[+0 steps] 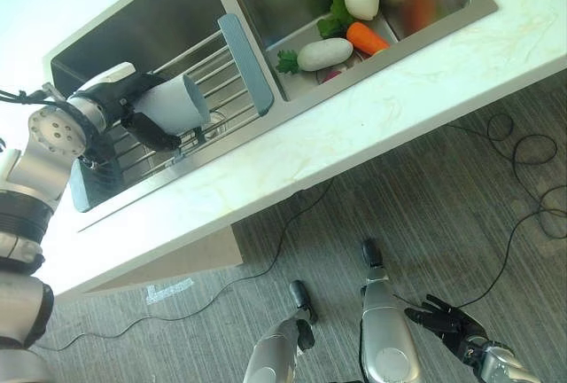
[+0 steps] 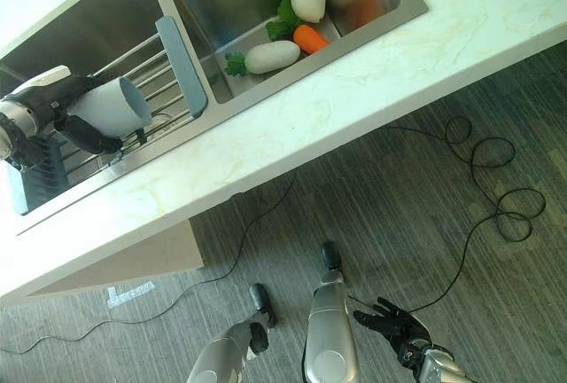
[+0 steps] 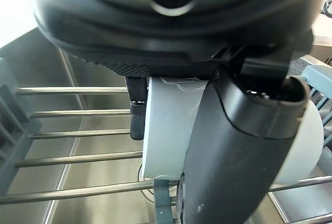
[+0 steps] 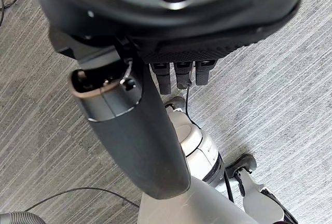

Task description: Place the dishes in the dishwasher.

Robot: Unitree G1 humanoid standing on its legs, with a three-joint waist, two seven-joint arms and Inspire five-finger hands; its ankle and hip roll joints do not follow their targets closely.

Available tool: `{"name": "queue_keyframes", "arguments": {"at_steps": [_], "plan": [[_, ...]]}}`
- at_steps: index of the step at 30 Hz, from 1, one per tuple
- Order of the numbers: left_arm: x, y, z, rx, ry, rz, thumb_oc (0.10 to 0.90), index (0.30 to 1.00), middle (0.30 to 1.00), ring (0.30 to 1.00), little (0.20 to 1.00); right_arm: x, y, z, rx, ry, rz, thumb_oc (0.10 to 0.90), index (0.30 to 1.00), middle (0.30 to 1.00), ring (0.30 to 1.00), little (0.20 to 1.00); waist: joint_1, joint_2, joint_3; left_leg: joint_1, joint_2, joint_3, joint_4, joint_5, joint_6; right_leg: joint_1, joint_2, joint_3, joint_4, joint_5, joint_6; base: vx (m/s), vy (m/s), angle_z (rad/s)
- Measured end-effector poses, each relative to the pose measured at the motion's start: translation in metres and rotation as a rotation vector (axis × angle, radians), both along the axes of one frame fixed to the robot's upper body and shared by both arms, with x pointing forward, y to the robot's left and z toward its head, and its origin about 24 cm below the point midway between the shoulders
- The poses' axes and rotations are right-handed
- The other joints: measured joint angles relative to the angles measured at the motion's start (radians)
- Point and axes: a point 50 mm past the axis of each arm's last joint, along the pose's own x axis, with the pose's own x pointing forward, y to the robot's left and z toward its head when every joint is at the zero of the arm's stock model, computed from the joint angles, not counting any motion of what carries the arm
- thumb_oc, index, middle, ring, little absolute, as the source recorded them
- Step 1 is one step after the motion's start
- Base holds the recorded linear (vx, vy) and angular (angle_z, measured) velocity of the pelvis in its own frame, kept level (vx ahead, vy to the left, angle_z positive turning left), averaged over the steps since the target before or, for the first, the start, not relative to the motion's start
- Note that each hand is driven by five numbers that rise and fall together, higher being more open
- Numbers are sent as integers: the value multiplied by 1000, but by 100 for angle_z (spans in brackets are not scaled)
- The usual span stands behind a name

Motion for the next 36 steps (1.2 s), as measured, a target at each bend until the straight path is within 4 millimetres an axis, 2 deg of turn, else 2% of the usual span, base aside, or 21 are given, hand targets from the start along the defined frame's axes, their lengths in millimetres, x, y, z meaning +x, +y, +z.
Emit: {"name": "queue_keyframes", "arguments": {"at_steps": [6, 8, 10, 13, 15, 17, 19, 22, 23, 25, 28, 29, 30, 31, 32, 33, 34, 35, 36], "plan": [[1, -9, -4, 26, 23, -54, 400, 300, 300, 300, 300, -2, 0, -1, 0, 8, -4, 800, 900, 900, 900, 900, 1, -3, -2, 22, 0, -13, 0, 1, 1, 31, -4, -13, 1, -1, 1, -26, -14, 6], [1, -13, -2, 31, 15, -70, 400, 300, 300, 300, 300, -1, 3, -2, 6, 8, 1, 800, 900, 900, 900, 900, 2, -15, -10, 23, 1, -27, 5, 2, -1, 40, -7, -27, 6, -5, -1, -10, -49, 18], [1, -16, 0, 33, 2, -81, 400, 300, 300, 300, 300, -2, 11, -8, 28, 16, -4, 800, 900, 900, 900, 900, 7, -40, -28, 30, 4, -40, 7, 4, -4, 51, -7, -40, 14, -13, -1, -5, -33, 20], [1, -18, 2, 30, -47, -83, 400, 300, 300, 300, 300, -11, 18, -17, 52, 50, -18, 800, 900, 900, 900, 900, 25, -64, -80, 30, 10, -54, 8, 4, -9, 58, -7, -55, 20, -21, -7, -13, -53, 14], [0, -19, 7, 29, -106, -77, 400, 300, 300, 300, 300, -22, 19, -22, 59, 85, -31, 800, 900, 900, 900, 900, 57, -67, -130, 31, 16, -61, 8, 5, -11, 63, -6, -63, 21, -23, -10, 20, -85, 11], [-5, -18, 16, 24, -166, -81, 400, 300, 300, 300, 300, -26, 23, -25, 69, 99, -35, 800, 900, 900, 900, 900, 61, -70, -138, 50, 17, -87, 10, 4, -13, 102, -9, -92, 21, -33, -11, 30, -80, 33], [-14, -15, 22, 26, -237, -77, 400, 300, 300, 300, 300, -34, 25, -30, 78, 130, -45, 800, 900, 900, 900, 900, 86, -71, -187, 52, 22, -109, 13, 3, -17, 114, -8, -112, 23, -42, -15, 42, -83, 28], [-29, 2, 37, 19, -349, -17, 400, 300, 300, 300, 300, -40, 24, -32, 79, 155, -56, 800, 900, 900, 900, 900, 127, -74, -227, 73, 32, -126, 13, -5, -16, 148, -4, -134, 23, -56, -19, 65, -97, 20], [-40, 14, 48, 35, -417, 32, 400, 300, 300, 300, 300, -37, 25, -32, 81, 153, -34, 800, 900, 900, 900, 900, 160, -76, -246, 76, 37, -144, 12, -7, -17, 157, -6, -144, 43, -70, -20, 168, -195, 45], [-59, 31, 52, -5, -511, 86, 400, 300, 300, 300, 300, -44, 27, -35, 59, 203, 39, 800, 900, 900, 900, 900, 193, -74, -276, 82, 39, -177, 13, -9, -21, 167, -8, -173, 73, -107, -34, 139, -168, 43], [-84, 56, 41, -150, -545, 155, 400, 300, 300, 300, 300, -52, 26, -37, 40, 253, 89, 800, 900, 900, 900, 900, 246, -68, -298, 84, 45, -202, 25, -16, -30, 167, -11, -201, 132, -152, -37, 26, -88, 30], [-96, 65, 34, -199, -538, 181, 400, 300, 300, 300, 300, -54, 23, -37, 22, 270, 114, 800, 900, 900, 900, 900, 259, -67, -300, 84, 49, -210, 31, -17, -32, 168, -18, -212, 147, -172, -49, -98, -19, 46], [-105, 73, 20, -260, -519, 204, 400, 300, 300, 300, 300, -54, 22, -36, -1, 276, 154, 800, 900, 900, 900, 900, 287, -56, -306, 72, 50, -221, 28, 0, -21, 170, -15, -239, 174, -183, -42, -283, -32, 107], [-122, 77, -10, -368, -493, 228, 400, 300, 300, 300, 300, -56, 11, -32, -49, 292, 196, 800, 900, 900, 900, 900, 303, -42, -302, 54, 55, -209, -24, 63, -13, 156, -44, -301, 223, -210, -60, -361, -23, 167], [-126, 73, -22, -397, -465, 223, 400, 300, 300, 300, 300, -54, 5, -28, -78, 285, 216, 800, 900, 900, 900, 900, 305, -39, -301, 31, 59, -210, -63, 97, 4, 141, -47, -307, 261, -246, -64, -356, -14, 208], [-125, 68, -32, -430, -442, 207, 400, 300, 300, 300, 300, -52, 6, -28, -83, 269, 216, 800, 900, 900, 900, 900, 316, -48, -301, 46, 103, -87, -136, 82, 52, 144, -70, -345, 251, -239, -98, -360, 78, 207], [-122, 63, -33, -440, -435, 182, 400, 300, 300, 300, 300, -49, 9, -28, -81, 262, 229, 800, 900, 900, 900, 900, 308, -69, -293, 27, 133, 31, -136, 30, 25, 150, -97, -383, 228, -235, -101, -265, 91, 218], [-115, 56, -37, -462, -429, 154, 400, 300, 300, 300, 300, -43, 13, -29, -82, 263, 240, 800, 900, 900, 900, 900, 312, -80, -283, 8, 178, 113, -69, 42, -14, 171, -119, -452, 214, -234, -103, -281, 103, 192], [-110, 50, -45, -500, -421, 139, 400, 300, 300, 300, 300, -38, 13, -27, -91, 262, 239, 800, 900, 900, 900, 900, 330, -91, -283, 35, 206, 146, -19, 31, -49, 187, -137, -480, 208, -232, -108, -383, 246, 167]]}}
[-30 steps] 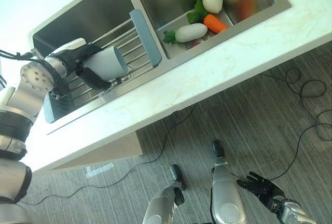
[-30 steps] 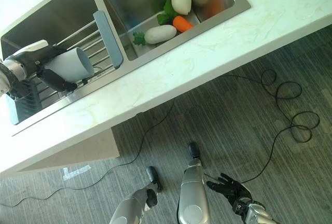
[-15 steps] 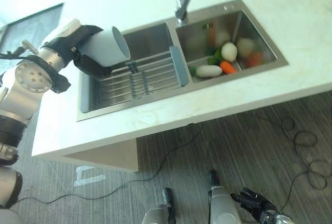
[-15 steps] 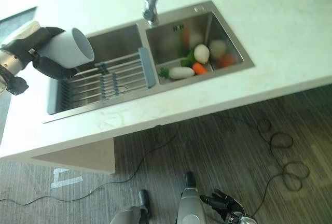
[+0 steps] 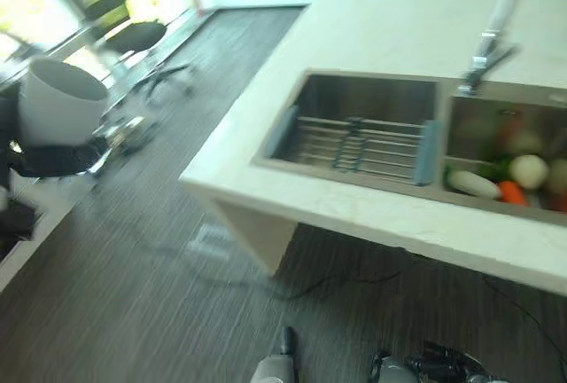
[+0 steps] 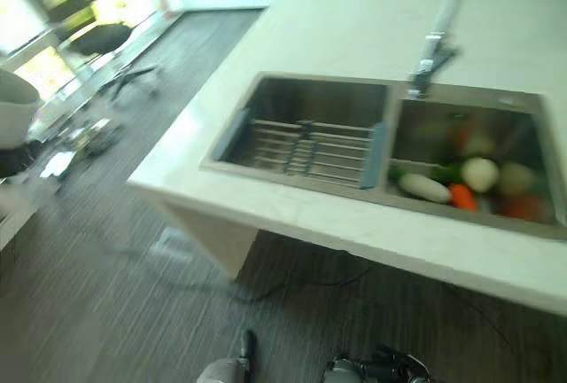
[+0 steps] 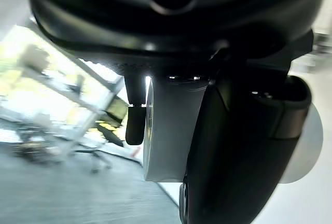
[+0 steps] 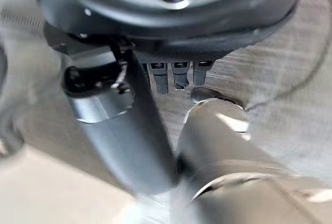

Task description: Place the dishes in the dishwasher.

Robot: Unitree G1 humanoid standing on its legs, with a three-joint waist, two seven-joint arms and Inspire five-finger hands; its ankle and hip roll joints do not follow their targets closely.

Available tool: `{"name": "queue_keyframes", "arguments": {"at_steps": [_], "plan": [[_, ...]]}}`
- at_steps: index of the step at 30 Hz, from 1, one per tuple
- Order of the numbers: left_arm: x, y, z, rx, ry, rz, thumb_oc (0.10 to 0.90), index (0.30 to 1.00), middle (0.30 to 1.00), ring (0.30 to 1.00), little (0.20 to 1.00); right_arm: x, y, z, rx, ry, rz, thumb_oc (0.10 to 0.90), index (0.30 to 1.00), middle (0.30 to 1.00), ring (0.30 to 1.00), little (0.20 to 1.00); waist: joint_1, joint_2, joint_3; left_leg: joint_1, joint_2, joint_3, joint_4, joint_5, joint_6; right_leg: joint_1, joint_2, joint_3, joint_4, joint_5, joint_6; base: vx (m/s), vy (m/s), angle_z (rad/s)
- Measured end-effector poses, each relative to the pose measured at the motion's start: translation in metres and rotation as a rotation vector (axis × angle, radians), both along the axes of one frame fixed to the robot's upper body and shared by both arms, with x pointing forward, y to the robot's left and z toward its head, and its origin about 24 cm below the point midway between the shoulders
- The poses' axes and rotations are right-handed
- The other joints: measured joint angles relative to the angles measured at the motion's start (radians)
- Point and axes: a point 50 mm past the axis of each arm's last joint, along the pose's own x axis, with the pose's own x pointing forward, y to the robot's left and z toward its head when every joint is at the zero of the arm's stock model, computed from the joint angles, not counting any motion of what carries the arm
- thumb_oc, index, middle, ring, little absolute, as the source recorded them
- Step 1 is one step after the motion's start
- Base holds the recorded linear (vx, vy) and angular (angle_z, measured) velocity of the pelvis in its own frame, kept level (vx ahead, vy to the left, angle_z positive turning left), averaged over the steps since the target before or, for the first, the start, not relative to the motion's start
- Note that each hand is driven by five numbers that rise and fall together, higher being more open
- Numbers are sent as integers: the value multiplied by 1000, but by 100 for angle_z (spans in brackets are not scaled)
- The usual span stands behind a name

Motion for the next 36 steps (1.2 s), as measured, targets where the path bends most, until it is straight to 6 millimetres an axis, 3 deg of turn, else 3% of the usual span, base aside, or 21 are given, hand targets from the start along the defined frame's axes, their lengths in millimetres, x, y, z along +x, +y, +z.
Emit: {"name": "queue_keyframes", "arguments": {"at_steps": [2, 3, 4, 5, 6, 7, 9, 11, 12, 15, 17, 18, 20, 21, 22, 26, 27, 29, 31, 34, 36], "plan": [[7, -10, -12, -15, 27, -39, 400, 300, 300, 300, 300, 14, -10, 10, -26, -66, -21, 800, 900, 900, 900, 900, 6, -6, 5, 94, -3, -15, 26, -14, -34, 22, -41, -28, -8, 16, 14, -469, 372, 108], [11, -19, -22, -95, -17, -65, 400, 300, 300, 300, 300, 12, -15, 11, -26, -68, -60, 800, 900, 900, 900, 900, 8, -5, 5, 120, -25, -1, 74, -47, -75, 37, -77, -54, -16, 33, 32, -279, 317, 166], [18, -41, -28, -152, -80, -149, 400, 300, 300, 300, 300, 10, -18, 11, -32, -76, -84, 800, 900, 900, 900, 900, -34, -1, -2, 122, -58, -3, 133, -94, -62, 67, -146, -124, -23, 56, 69, -241, 385, 167], [17, -53, -23, -130, -110, -207, 400, 300, 300, 300, 300, 8, -20, 11, -34, -70, -96, 800, 900, 900, 900, 900, -22, 6, -3, 132, -74, 6, 143, -113, -46, 58, -167, -133, -23, 72, 82, -185, 376, 176], [15, -61, -14, -113, -151, -247, 400, 300, 300, 300, 300, 7, -21, 11, -36, -61, -121, 800, 900, 900, 900, 900, -17, 16, 0, 127, -97, -3, 123, -131, 8, 56, -184, -141, -12, 93, 105, -122, 320, 100], [15, -65, -12, -115, -176, -259, 400, 300, 300, 300, 300, 5, -6, 2, 5, -45, -131, 800, 900, 900, 900, 900, -14, -10, 4, 104, -138, -12, 151, -125, 50, 62, -200, -110, -37, 113, 100, -164, 456, 101], [12, -56, -19, -133, -163, -210, 400, 300, 300, 300, 300, 3, 27, -12, 108, -29, -119, 800, 900, 900, 900, 900, 11, -37, 0, 71, -188, -65, 190, -139, 79, 63, -178, -46, -44, 110, 144, -145, 439, 81], [-1, -58, -44, -206, -134, -187, 400, 300, 300, 300, 300, 10, 60, -20, 142, -28, -92, 800, 900, 900, 900, 900, 63, -51, -26, -50, -213, -121, 361, -235, 124, 89, -197, -66, -104, 138, 188, -33, 326, 79], [-4, -60, -47, -197, -119, -196, 400, 300, 300, 300, 300, 12, 64, -20, 139, -28, -88, 800, 900, 900, 900, 900, 87, -59, -25, -76, -215, -133, 396, -249, 142, 93, -195, -68, -119, 141, 185, 55, 228, 87], [-1, -65, -57, -175, -68, -203, 400, 300, 300, 300, 300, 12, 75, -21, 135, -54, -91, 800, 900, 900, 900, 900, 60, -66, -13, -114, -279, -266, 435, -245, 206, 108, -136, 61, -60, 33, 203, 12, 57, 127], [4, -66, -67, -174, -28, -205, 400, 300, 300, 300, 300, 9, 76, -21, 151, -70, -132, 800, 900, 900, 900, 900, 27, -68, -7, -96, -330, -351, 349, -193, 212, 66, -20, 175, 10, -51, 180, 134, -23, 174], [5, -66, -74, -168, -2, -200, 400, 300, 300, 300, 300, 4, 73, -21, 163, -86, -169, 800, 900, 900, 900, 900, -11, -81, 3, -69, -373, -393, 267, -168, 184, 46, 59, 258, 14, -81, 164, 131, -83, 203], [12, -77, -82, -112, 36, -234, 400, 300, 300, 300, 300, -13, 62, -24, 165, -69, -237, 800, 900, 900, 900, 900, -64, -85, 27, -13, -386, -353, 159, -154, 146, 23, 152, 357, -22, -76, 145, 128, -117, 228], [11, -79, -80, -80, 25, -247, 400, 300, 300, 300, 300, -20, 63, -27, 181, -43, -269, 800, 900, 900, 900, 900, -61, -120, 46, -8, -411, -314, 188, -159, 149, -16, 130, 387, -28, -52, 147, 161, -207, 174], [12, -84, -75, -77, -5, -267, 400, 300, 300, 300, 300, -17, 56, -24, 192, -73, -326, 800, 900, 900, 900, 900, -46, -120, 62, -6, -428, -350, 251, -170, 227, -65, 122, 419, 23, -9, 172, 176, -304, 60], [12, -108, -103, -124, 42, -294, 400, 300, 300, 300, 300, 16, 65, -16, 250, -118, -192, 800, 900, 900, 900, 900, -20, -93, 59, 24, -423, -395, 226, -155, 247, -17, 163, 345, -33, 3, 98, 131, -315, 36], [13, -124, -113, -76, 98, -351, 400, 300, 300, 300, 300, 22, 74, -15, 279, -123, -140, 800, 900, 900, 900, 900, -25, -89, 60, 66, -408, -412, 187, -149, 243, 15, 193, 304, -40, -11, 69, 146, -358, 26], [14, -129, -115, -50, 110, -366, 400, 300, 300, 300, 300, 27, 75, -13, 293, -145, -127, 800, 900, 900, 900, 900, -42, -88, 60, 78, -405, -428, 164, -142, 233, 28, 221, 300, -68, -10, 55, 92, -236, 32], [14, -128, -115, -47, 110, -364, 400, 300, 300, 300, 300, 24, 72, -14, 289, -139, -131, 800, 900, 900, 900, 900, -63, -84, 59, 83, -407, -430, 161, -141, 228, 65, 231, 290, -122, 46, 15, 54, -142, 33], [14, -127, -110, -32, 94, -362, 400, 300, 300, 300, 300, 11, 59, -15, 261, -106, -145, 800, 900, 900, 900, 900, -67, -78, 57, 99, -408, -378, 132, -100, 155, 66, 209, 279, -83, 20, -16, 50, -153, 23], [15, -126, -106, -33, 76, -361, 400, 300, 300, 300, 300, 3, 53, -17, 252, -89, -164, 800, 900, 900, 900, 900, -65, -91, 67, 24, -405, -327, 261, -125, 111, 78, 190, 281, -91, 5, -44, 71, 51, 26]]}}
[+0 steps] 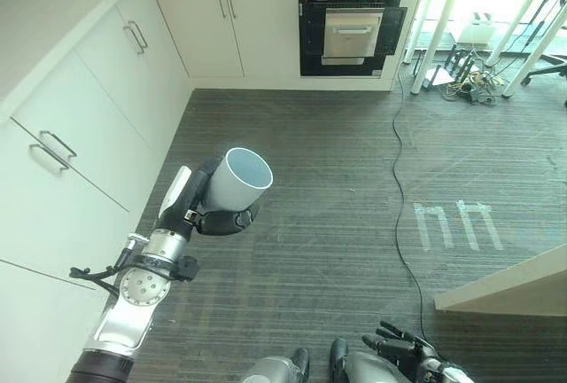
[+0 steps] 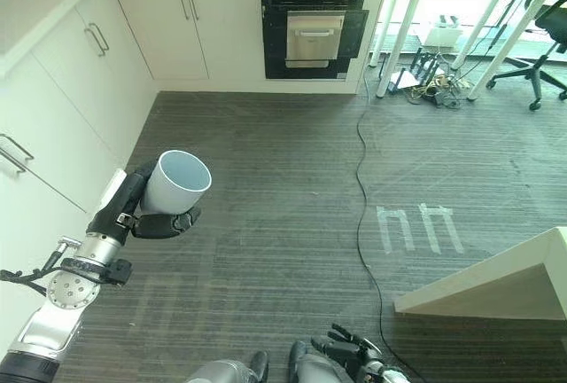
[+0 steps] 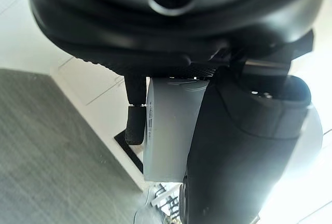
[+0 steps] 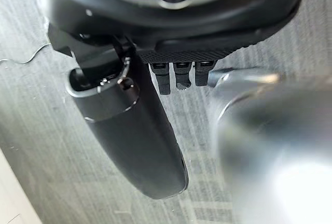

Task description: Place the dishes in the dishwasher.

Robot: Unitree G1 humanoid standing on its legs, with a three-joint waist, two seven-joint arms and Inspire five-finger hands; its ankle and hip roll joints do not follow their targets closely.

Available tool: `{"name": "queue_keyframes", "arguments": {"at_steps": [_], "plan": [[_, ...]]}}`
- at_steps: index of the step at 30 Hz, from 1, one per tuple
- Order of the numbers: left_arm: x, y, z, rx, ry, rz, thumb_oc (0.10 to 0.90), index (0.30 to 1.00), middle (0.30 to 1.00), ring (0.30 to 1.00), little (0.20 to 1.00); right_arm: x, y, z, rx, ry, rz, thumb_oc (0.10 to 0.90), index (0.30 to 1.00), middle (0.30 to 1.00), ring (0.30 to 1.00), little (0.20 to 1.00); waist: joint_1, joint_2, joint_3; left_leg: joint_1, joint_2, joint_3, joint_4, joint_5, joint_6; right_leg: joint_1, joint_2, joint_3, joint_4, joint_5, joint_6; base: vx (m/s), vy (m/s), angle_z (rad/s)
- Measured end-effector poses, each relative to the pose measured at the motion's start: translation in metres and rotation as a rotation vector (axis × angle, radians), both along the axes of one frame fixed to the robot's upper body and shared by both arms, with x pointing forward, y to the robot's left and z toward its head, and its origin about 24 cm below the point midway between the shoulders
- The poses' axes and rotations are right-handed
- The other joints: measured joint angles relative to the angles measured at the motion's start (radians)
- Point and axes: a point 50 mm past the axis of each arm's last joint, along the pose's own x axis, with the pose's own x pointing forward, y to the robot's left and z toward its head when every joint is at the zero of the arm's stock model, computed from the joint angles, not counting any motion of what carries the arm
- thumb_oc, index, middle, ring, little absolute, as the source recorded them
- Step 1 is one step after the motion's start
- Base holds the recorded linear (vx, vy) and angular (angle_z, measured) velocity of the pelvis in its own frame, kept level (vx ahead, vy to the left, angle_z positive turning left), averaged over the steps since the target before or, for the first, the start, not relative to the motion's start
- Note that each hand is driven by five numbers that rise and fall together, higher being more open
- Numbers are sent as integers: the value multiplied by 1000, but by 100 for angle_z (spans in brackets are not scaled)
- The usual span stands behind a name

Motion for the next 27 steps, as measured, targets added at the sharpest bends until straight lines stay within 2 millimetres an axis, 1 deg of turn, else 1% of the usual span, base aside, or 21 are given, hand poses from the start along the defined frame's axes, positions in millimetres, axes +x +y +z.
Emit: {"name": "queue_keyframes", "arguments": {"at_steps": [1, 2, 4, 5, 7, 8, 9, 10, 11, 13, 14, 16, 18, 20, 22, 23, 24, 25, 26, 27], "plan": [[0, 0, 3, -10, -11, -5, 400, 300, 300, 300, 300, -7, -3, -1, 9, 14, -12, 800, 900, 900, 900, 900, 5, 4, 2, -42, 77, 11, -35, -13, -16, 14, 13, -6, -11, -6, 1, 139, 163, 8], [0, -1, 4, -16, -22, -21, 400, 300, 300, 300, 300, -7, -9, 1, 10, 3, -28, 800, 900, 900, 900, 900, 0, 24, 18, -72, 157, 6, -79, 1, -40, 17, 28, -4, 1, -11, 0, 154, 175, -6], [0, -2, 4, -15, -18, -32, 400, 300, 300, 300, 300, -5, -17, 4, 2, -18, -60, 800, 900, 900, 900, 900, -13, 41, 28, -82, 216, -2, -117, 9, -51, 5, 30, 8, 22, -18, 3, 83, 132, -22], [1, -3, 4, -17, -20, -35, 400, 300, 300, 300, 300, -4, -20, 5, -3, -24, -63, 800, 900, 900, 900, 900, -20, 43, 27, -79, 221, -21, -136, 14, -59, -4, 24, 19, 29, -21, 7, 58, 137, -30], [4, -6, 9, -20, -35, -55, 400, 300, 300, 300, 300, -7, -22, 5, -8, -22, -65, 800, 900, 900, 900, 900, -28, 48, 27, -44, 231, -17, -162, 14, -59, -11, 20, 43, 39, -24, 14, 72, 122, -30], [6, -7, 11, -22, -45, -59, 400, 300, 300, 300, 300, -9, -22, 5, -9, -17, -62, 800, 900, 900, 900, 900, -47, 58, 25, -16, 231, -16, -176, 15, -58, -11, 20, 43, 52, -31, 28, 84, 96, -19], [7, -9, 13, -25, -54, -63, 400, 300, 300, 300, 300, -11, -22, 4, -11, -13, -59, 800, 900, 900, 900, 900, -52, 59, 28, 10, 226, -9, -201, 69, -67, -21, 14, 52, 78, -43, 45, 86, 89, -24], [8, -10, 13, -40, -57, -64, 400, 300, 300, 300, 300, -15, -22, 3, -13, -4, -56, 800, 900, 900, 900, 900, -50, 68, 26, 20, 221, -7, -197, 122, -62, -19, 13, 64, 89, -45, 61, 96, 89, -37], [8, -10, 12, -56, -52, -62, 400, 300, 300, 300, 300, -18, -20, 2, -6, 3, -59, 800, 900, 900, 900, 900, -54, 61, 23, 30, 208, 6, -187, 116, -42, -17, 0, 75, 97, -50, 74, 123, 101, -34], [8, -9, 13, -82, -56, -60, 400, 300, 300, 300, 300, -21, -20, 1, -7, 8, -58, 800, 900, 900, 900, 900, -69, 56, 19, 49, 179, 21, -186, 105, -33, 3, -27, 92, 81, -51, 98, 145, 119, -13], [8, -9, 12, -82, -54, -59, 400, 300, 300, 300, 300, -21, -19, 1, -4, 13, -57, 800, 900, 900, 900, 900, -71, 55, 13, 60, 174, 27, -190, 101, -25, 18, -34, 92, 68, -46, 107, 109, 97, -6], [8, -8, 12, -85, -53, -58, 400, 300, 300, 300, 300, -23, -14, -2, -1, 28, -67, 800, 900, 900, 900, 900, -69, 46, -9, 61, 170, 35, -190, 97, -19, 21, -38, 95, 55, -42, 115, 101, 93, -5], [8, -8, 12, -115, -49, -59, 400, 300, 300, 300, 300, -22, -12, -3, -14, 36, -81, 800, 900, 900, 900, 900, -71, 42, -15, 78, 169, 34, -198, 95, -17, 44, -37, 95, 28, -34, 122, 162, 138, -4], [8, -8, 12, -137, -47, -63, 400, 300, 300, 300, 300, -24, -15, -4, -51, 56, -123, 800, 900, 900, 900, 900, -74, 38, -26, 95, 164, 35, -198, 84, -13, 70, -30, 111, -3, -29, 131, 182, 128, -13], [9, -8, 12, -157, -42, -78, 400, 300, 300, 300, 300, -26, -19, -4, -84, 64, -164, 800, 900, 900, 900, 900, -77, 29, -49, 95, 162, 40, -197, 72, -8, 73, -27, 113, -24, -22, 141, 237, 142, -27], [9, -10, 11, -156, -37, -87, 400, 300, 300, 300, 300, -27, -19, -5, -102, 75, -179, 800, 900, 900, 900, 900, -99, 23, -48, 89, 153, 16, -168, 37, 6, 113, -12, 121, -96, 44, 163, 229, 92, -53], [11, -14, 12, -169, -48, -91, 400, 300, 300, 300, 300, -24, -19, -4, -103, 66, -187, 800, 900, 900, 900, 900, -93, 7, -29, 60, 122, -19, -74, -21, 23, 25, -13, 115, 25, 54, 179, 273, -13, -106], [11, -13, 11, -197, -59, -76, 400, 300, 300, 300, 300, -9, -22, 2, -110, 16, -171, 800, 900, 900, 900, 900, -94, 52, -15, 56, 131, -21, -2, -109, 68, -98, -14, 78, 201, 62, 243, 340, -233, -138], [14, -15, 2, -190, -10, -81, 400, 300, 300, 300, 300, -3, -17, 3, -107, 9, -145, 800, 900, 900, 900, 900, -113, 16, 5, 58, 129, 46, 21, -126, 68, -159, -53, 32, 185, 42, 218, 440, -306, -138], [13, -16, 0, -192, -5, -87, 400, 300, 300, 300, 300, -4, -16, 2, -107, 17, -132, 800, 900, 900, 900, 900, -113, 15, 17, 54, 137, 71, 33, -142, 70, -187, -62, -11, 126, 22, 203, 494, -328, -120]]}}
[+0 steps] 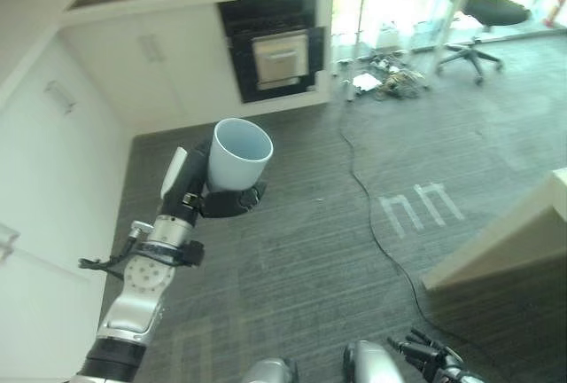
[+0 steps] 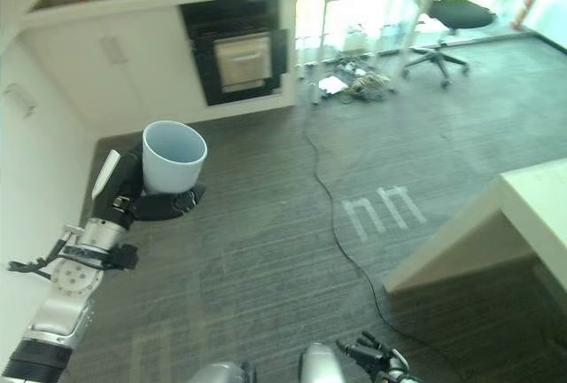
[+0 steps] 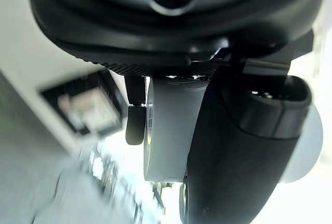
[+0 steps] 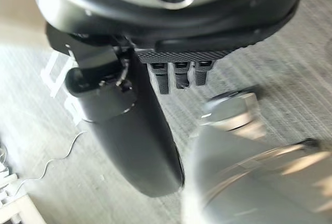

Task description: Place the dishes in the dishwasher.

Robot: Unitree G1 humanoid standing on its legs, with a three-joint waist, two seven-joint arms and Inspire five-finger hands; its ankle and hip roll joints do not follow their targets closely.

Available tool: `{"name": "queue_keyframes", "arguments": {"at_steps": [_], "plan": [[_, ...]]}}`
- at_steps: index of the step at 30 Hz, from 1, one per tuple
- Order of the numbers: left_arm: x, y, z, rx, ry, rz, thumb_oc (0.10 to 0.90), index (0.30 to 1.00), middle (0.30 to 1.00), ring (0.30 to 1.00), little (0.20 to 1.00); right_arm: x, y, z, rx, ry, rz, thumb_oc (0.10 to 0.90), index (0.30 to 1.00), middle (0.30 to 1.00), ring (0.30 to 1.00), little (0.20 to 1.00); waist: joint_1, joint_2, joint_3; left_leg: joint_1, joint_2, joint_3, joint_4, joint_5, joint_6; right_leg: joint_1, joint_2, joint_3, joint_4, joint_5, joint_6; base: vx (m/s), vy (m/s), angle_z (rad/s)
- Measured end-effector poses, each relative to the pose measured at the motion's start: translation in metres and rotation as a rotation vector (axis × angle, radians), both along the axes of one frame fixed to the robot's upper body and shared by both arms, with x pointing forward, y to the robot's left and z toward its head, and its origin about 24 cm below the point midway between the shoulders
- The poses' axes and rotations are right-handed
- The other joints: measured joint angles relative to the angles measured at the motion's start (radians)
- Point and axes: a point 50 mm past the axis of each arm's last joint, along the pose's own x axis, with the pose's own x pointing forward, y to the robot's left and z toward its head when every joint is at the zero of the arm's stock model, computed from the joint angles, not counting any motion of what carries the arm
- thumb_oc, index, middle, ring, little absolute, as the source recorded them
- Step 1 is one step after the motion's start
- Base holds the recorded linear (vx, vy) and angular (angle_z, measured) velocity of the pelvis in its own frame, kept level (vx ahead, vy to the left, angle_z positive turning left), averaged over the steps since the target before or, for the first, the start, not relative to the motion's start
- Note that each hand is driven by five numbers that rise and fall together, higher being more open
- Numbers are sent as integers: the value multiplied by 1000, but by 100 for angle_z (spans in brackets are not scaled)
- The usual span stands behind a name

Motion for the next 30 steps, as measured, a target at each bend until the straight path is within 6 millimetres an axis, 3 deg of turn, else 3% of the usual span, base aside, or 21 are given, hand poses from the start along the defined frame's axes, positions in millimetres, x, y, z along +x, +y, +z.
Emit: {"name": "queue_keyframes", "arguments": {"at_steps": [3, 7, 8, 9, 10, 11, 12, 13, 15, 16, 17, 19, 20, 21, 22, 24, 25, 26, 28, 29, 30], "plan": [[4, -2, 12, 22, -46, -8, 400, 300, 300, 300, 300, 4, 0, 2, -1, -13, -2, 800, 900, 900, 900, 900, -15, -71, 56, -37, -15, 41, 37, -18, -3, -91, -37, -37, -49, 12, 8, 406, -227, -48], [2, -5, 1, 26, -7, 6, 400, 300, 300, 300, 300, -26, -1, -8, 10, 79, -36, 800, 900, 900, 900, 900, -40, -56, 55, 22, 3, 22, -24, -37, -34, -5, 10, 34, 30, -9, -69, 559, -239, 0], [-9, 1, -12, 11, 38, 53, 400, 300, 300, 300, 300, -33, -2, -9, -7, 98, -31, 800, 900, 900, 900, 900, -38, -19, 42, 144, 48, 28, -110, 18, -122, 131, 75, 21, -72, -23, -150, 803, -449, -24], [-8, 1, -4, 9, 4, 54, 400, 300, 300, 300, 300, -28, 3, -9, 1, 74, -24, 800, 900, 900, 900, 900, -22, -56, 38, -57, 54, -45, 313, 120, -132, 151, 91, 36, -31, -70, -237, 673, -359, -40], [-8, -3, 2, 5, -24, 40, 400, 300, 300, 300, 300, -26, 2, -8, -2, 66, -33, 800, 900, 900, 900, 900, 3, -66, 40, -240, 62, -90, 583, 349, -119, 149, 102, 58, -15, -92, -259, 516, -166, -51], [-8, -5, 6, 2, -43, 30, 400, 300, 300, 300, 300, -22, 0, -8, -13, 57, -54, 800, 900, 900, 900, 900, 41, -72, 43, -363, 63, -103, 737, 326, -81, 156, 115, 73, -1, -92, -248, 325, 49, -75], [-8, -5, 5, 3, -38, 31, 400, 300, 300, 300, 300, -18, -1, -6, -25, 44, -50, 800, 900, 900, 900, 900, 61, -74, 42, -421, 54, -105, 738, 261, -70, 183, 130, 81, -8, -96, -251, 411, 72, -75], [-7, -2, 4, 14, -30, 39, 400, 300, 300, 300, 300, -10, -2, -4, -30, 16, -35, 800, 900, 900, 900, 900, 67, -76, 41, -447, 17, -96, 587, 207, -62, 244, 140, 74, -49, -115, -236, 547, 147, -67], [-5, 5, 8, 16, -39, 66, 400, 300, 300, 300, 300, 10, -6, 5, -69, -50, 20, 800, 900, 900, 900, 900, 71, -60, 29, -339, -3, 40, 13, 185, -34, 388, 174, 30, -163, -126, -240, 885, 355, -82], [-1, 2, 10, -12, -57, 69, 400, 300, 300, 300, 300, 16, -9, 8, -102, -51, 45, 800, 900, 900, 900, 900, 71, -30, 10, -281, -37, -21, -338, 200, -63, 450, 218, 26, -199, -135, -226, 941, 460, -69], [0, 2, 9, -24, -62, 76, 400, 300, 300, 300, 300, 21, -8, 9, -113, -50, 53, 800, 900, 900, 900, 900, 77, -15, 5, -357, -27, -64, -272, 205, -61, 464, 246, 47, -207, -149, -204, 995, 531, -83], [-3, 3, -12, -66, 20, 115, 400, 300, 300, 300, 300, 12, -7, 5, -102, -12, 51, 800, 900, 900, 900, 900, 119, -12, 5, -404, -13, -49, -168, 210, -37, 559, 253, 105, -241, -172, -164, 610, 380, -84], [-9, 7, -24, -69, 67, 135, 400, 300, 300, 300, 300, 4, -9, 3, -102, 14, 43, 800, 900, 900, 900, 900, 118, -7, 2, -373, -23, -12, -119, 211, 12, 603, 242, 106, -224, -184, -140, 689, 478, -59], [-20, 11, -38, -63, 124, 151, 400, 300, 300, 300, 300, -17, -15, -1, -113, 70, 33, 800, 900, 900, 900, 900, 123, 33, -43, -246, -36, 15, -156, 126, 178, 635, 262, 105, -126, -206, -94, 727, 510, -47], [-21, 16, -38, -51, 125, 166, 400, 300, 300, 300, 300, -25, -9, -5, -95, 104, 15, 800, 900, 900, 900, 900, 117, 2, -43, -211, -60, 10, -161, 190, 210, 628, 228, 103, -40, -213, -82, 774, 551, -36], [-22, 21, -38, -52, 127, 189, 400, 300, 300, 300, 300, -48, -5, -12, -71, 163, -22, 800, 900, 900, 900, 900, 124, -44, -63, -145, -118, 13, -177, 202, 232, 593, 141, 78, 132, -260, -80, 358, 266, -27], [-22, 21, -37, -57, 121, 195, 400, 300, 300, 300, 300, -53, -7, -12, -80, 171, -34, 800, 900, 900, 900, 900, 123, -36, -70, -129, -135, -10, -176, 233, 220, 585, 115, 72, 143, -316, -82, 325, 241, -50], [-22, 24, -34, -57, 101, 205, 400, 300, 300, 300, 300, -54, -7, -12, -94, 180, -36, 800, 900, 900, 900, 900, 125, -17, -86, -130, -140, -33, -161, 276, 121, 557, 81, 74, 104, -353, -72, 419, 301, -27], [-9, 21, -20, -54, 42, 190, 400, 300, 300, 300, 300, -55, 4, -15, -73, 179, -27, 800, 900, 900, 900, 900, 91, -31, -89, -132, -187, -56, -117, 228, 133, 564, 37, 59, -39, -299, -66, 358, 294, 42], [-2, 17, -14, -37, 16, 179, 400, 300, 300, 300, 300, -57, 11, -18, -55, 194, -22, 800, 900, 900, 900, 900, 81, -32, -88, -125, -202, -76, -92, 214, 136, 576, 34, 26, -33, -262, -40, 292, 230, 68], [-1, 19, -11, -26, 2, 184, 400, 300, 300, 300, 300, -57, 16, -19, -44, 197, -15, 800, 900, 900, 900, 900, 69, -26, -85, -103, -199, -96, -102, 200, 149, 520, 35, 16, 91, -213, -36, 240, 117, 58]]}}
